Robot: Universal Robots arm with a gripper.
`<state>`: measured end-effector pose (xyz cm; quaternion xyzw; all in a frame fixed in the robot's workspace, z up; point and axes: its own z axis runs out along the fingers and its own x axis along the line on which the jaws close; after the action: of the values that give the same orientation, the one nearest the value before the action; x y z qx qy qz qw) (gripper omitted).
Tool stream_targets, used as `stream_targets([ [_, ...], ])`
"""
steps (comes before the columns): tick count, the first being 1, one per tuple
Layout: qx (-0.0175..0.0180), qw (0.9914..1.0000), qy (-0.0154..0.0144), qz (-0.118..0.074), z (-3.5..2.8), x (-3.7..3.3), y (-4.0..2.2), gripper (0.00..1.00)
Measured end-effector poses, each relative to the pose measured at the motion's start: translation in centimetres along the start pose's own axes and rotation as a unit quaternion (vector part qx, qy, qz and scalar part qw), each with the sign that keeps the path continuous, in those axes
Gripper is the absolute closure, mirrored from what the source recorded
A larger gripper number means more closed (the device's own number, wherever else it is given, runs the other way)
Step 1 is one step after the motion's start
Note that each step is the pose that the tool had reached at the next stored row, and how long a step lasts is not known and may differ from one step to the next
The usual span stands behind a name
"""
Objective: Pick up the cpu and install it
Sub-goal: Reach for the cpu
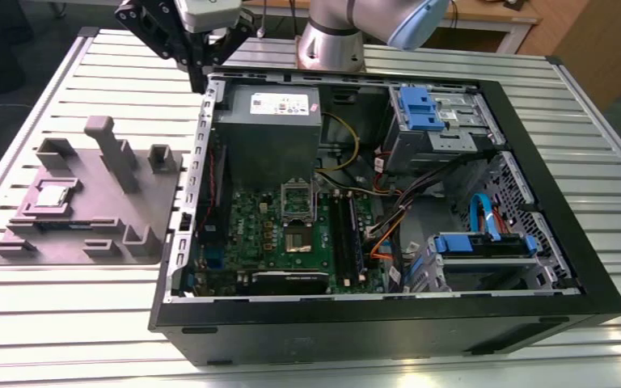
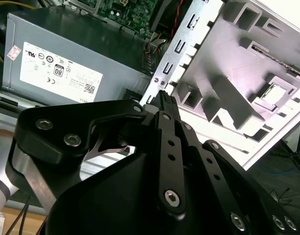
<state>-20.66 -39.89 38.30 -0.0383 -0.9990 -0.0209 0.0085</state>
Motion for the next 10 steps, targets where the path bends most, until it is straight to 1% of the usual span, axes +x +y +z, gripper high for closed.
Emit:
stream_targets([
  [10, 0.0, 1.0, 0.0, 0.0, 0.01, 0.65, -0.05, 0.9],
])
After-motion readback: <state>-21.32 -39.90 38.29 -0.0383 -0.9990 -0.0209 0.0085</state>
